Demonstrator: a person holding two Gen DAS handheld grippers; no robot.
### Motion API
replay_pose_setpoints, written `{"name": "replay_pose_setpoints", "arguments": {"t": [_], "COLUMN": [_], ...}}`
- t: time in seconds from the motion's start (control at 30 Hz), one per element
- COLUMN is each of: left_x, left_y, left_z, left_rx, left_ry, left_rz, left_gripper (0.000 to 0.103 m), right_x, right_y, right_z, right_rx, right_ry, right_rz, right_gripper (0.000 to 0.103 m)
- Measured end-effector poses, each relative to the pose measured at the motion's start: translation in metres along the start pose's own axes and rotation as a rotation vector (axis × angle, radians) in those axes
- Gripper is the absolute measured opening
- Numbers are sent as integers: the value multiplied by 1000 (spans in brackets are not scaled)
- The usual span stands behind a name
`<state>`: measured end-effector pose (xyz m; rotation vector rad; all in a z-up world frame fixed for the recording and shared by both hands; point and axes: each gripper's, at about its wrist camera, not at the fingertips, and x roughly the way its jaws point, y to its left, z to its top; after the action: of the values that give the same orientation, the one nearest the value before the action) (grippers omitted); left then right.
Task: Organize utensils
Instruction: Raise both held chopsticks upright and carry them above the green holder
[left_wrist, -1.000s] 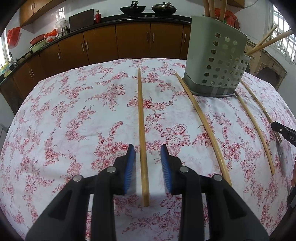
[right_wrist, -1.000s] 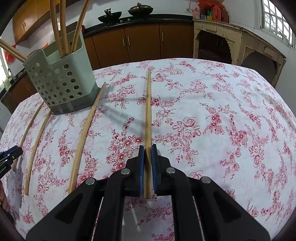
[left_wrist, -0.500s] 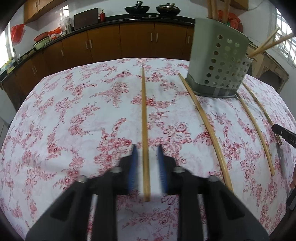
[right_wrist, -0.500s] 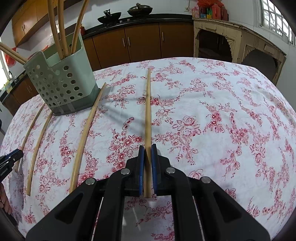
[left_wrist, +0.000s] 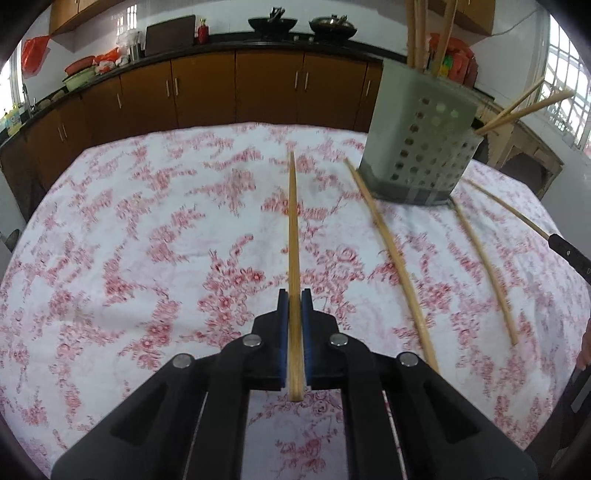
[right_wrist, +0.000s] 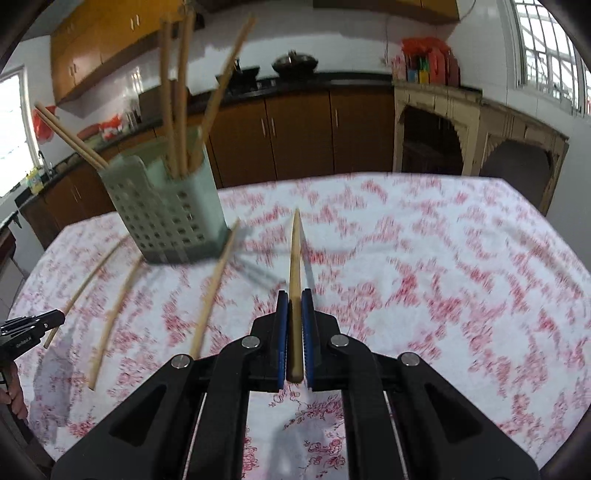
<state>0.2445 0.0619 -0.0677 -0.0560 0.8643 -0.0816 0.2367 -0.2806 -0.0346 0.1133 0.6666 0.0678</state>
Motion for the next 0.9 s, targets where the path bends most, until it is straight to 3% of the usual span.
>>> {"name": "replay_pose_setpoints", "arguments": {"t": [0.53, 0.9], "left_x": [-93, -115], "left_y": [-7, -11], "left_z": [45, 66], "left_rx": [18, 14], "left_ry": [-264, -338], "left_rz": [-54, -43], "left_gripper": [8, 8], "right_x": [-51, -68], "right_y": [0, -1], "right_z": [45, 64], "right_rx": [21, 26], "right_ry": [-208, -281], "right_rz": [40, 52], "right_gripper": [8, 8]}}
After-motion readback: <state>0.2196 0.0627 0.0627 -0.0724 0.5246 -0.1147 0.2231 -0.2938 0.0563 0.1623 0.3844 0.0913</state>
